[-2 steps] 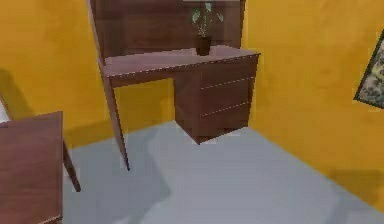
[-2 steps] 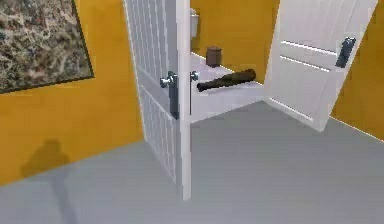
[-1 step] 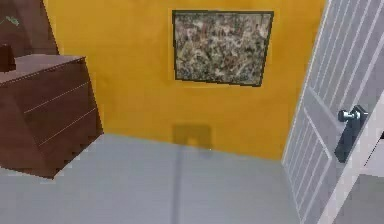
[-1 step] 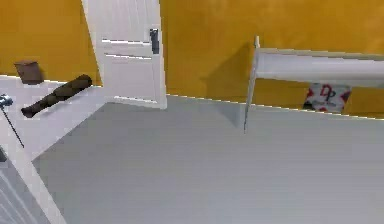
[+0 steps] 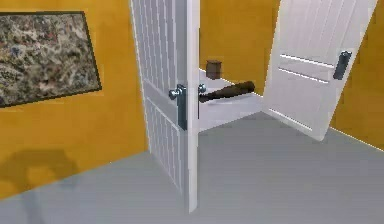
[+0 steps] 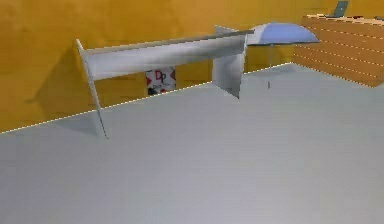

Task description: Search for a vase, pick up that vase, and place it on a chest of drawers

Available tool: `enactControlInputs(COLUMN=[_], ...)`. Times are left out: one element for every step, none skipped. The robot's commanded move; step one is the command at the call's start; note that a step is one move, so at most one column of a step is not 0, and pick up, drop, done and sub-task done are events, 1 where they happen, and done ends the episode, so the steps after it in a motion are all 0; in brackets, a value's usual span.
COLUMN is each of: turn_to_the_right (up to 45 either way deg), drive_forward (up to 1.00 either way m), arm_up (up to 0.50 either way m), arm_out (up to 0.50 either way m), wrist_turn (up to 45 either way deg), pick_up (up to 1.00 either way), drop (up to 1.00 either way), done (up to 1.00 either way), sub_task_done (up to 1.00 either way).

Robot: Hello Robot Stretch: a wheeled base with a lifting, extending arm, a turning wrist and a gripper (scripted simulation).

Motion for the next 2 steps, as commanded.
enactControlInputs(turn_to_the_right=[21.0, 0.0], drive_forward=[0.0, 1.0], arm_up=[0.0, 0.0], arm_out=[0.0, 0.0], wrist_turn=[0.0, 0.0], pick_up=[0.0, 0.0], drop=[0.0, 0.0], done=[0.0, 0.0], sub_task_done=[0.0, 0.0])
